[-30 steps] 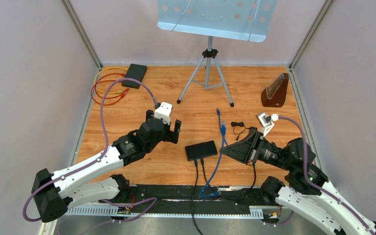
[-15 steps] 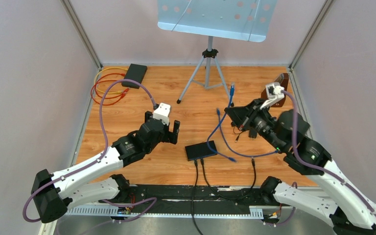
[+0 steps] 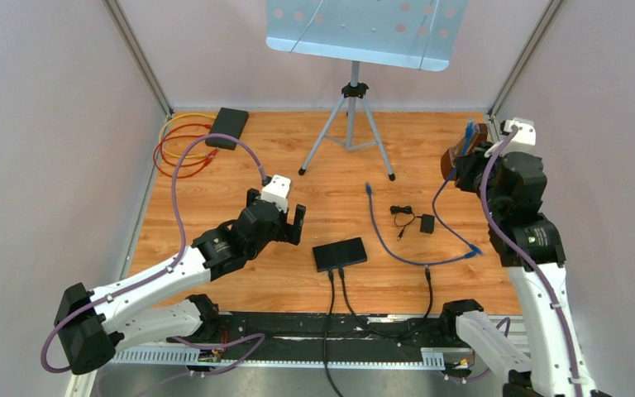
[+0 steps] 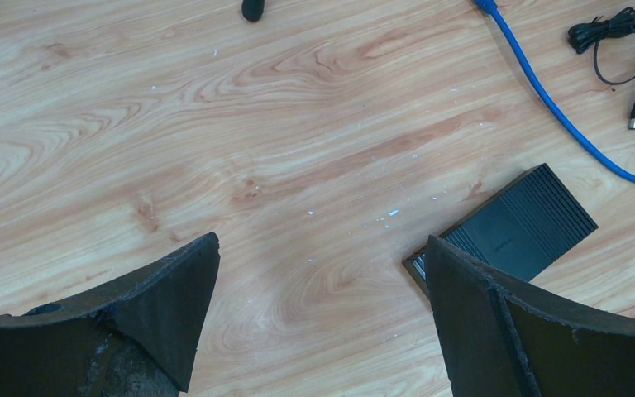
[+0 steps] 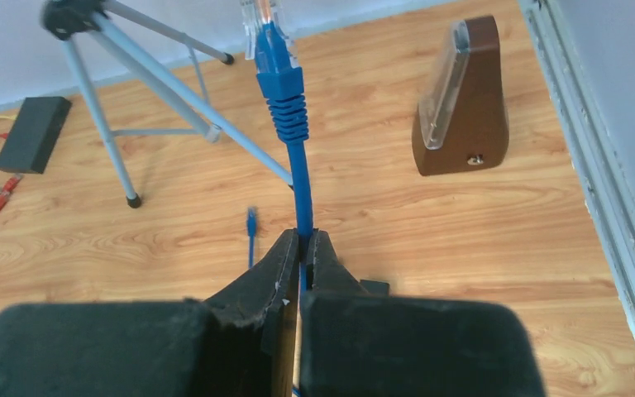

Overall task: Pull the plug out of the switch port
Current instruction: Place the connector at the center of the board.

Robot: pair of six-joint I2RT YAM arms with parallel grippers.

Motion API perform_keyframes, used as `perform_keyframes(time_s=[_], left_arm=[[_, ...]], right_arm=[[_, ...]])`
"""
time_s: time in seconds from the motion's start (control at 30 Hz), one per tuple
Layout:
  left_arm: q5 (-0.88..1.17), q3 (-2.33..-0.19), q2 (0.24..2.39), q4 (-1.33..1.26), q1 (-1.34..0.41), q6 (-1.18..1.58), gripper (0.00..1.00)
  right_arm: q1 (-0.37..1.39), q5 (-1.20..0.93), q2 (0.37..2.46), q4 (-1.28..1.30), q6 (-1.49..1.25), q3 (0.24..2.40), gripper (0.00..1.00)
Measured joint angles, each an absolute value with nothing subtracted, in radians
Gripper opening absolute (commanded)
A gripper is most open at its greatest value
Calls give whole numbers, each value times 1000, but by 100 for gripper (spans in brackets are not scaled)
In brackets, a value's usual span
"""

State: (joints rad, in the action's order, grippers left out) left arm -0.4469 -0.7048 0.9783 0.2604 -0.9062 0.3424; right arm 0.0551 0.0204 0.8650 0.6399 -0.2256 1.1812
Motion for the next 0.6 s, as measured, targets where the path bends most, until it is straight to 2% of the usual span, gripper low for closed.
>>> perform_keyframes(time_s=[0.17, 0.4, 0.6], left_arm=[[-448, -705, 968, 265, -906, 339, 100], [-450, -681, 941, 264, -906, 340, 100], [-445, -677, 976, 262, -903, 340, 100]], right_arm=[[-134, -218, 988, 661, -197, 1188, 0], [-141, -410, 1047, 680, -183, 1045, 0], [-141, -555, 1088, 647, -212, 1005, 1]])
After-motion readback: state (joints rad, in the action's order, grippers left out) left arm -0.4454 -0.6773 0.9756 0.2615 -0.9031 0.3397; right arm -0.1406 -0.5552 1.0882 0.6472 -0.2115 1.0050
